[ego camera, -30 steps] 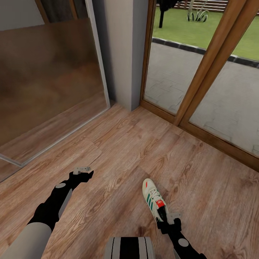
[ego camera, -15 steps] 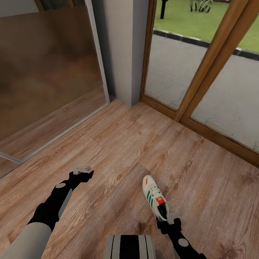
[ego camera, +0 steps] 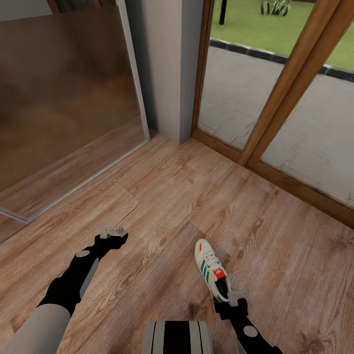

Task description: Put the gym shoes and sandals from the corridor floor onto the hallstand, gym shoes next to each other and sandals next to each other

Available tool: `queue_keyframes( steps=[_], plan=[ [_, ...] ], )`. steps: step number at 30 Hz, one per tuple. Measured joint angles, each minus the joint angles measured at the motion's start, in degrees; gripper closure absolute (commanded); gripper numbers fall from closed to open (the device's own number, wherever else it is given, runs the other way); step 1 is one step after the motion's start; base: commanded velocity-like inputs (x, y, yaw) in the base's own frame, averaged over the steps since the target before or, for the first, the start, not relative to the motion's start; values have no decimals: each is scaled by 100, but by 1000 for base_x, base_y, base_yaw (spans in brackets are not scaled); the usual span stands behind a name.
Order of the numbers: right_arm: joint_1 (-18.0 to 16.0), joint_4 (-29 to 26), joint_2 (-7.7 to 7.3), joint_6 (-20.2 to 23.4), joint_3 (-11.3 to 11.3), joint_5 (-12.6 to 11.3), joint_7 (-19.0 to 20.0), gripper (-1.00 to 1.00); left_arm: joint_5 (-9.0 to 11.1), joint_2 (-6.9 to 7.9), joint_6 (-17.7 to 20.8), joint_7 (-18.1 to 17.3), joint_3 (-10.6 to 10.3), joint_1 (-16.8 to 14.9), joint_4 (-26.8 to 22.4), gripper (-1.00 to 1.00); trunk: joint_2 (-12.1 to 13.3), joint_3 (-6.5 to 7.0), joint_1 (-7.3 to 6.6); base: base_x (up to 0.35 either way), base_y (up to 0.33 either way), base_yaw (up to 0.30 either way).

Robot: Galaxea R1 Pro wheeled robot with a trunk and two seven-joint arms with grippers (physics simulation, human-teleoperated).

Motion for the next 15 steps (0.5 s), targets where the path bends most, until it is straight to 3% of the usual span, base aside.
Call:
queue_keyframes(
  steps=[15],
  plan=[
    [0, 1, 0, 0, 0, 0, 0, -100, 7, -4, -9, 22, 0, 8, 9, -100, 0, -1, 0, 0, 0, 0]
  ],
)
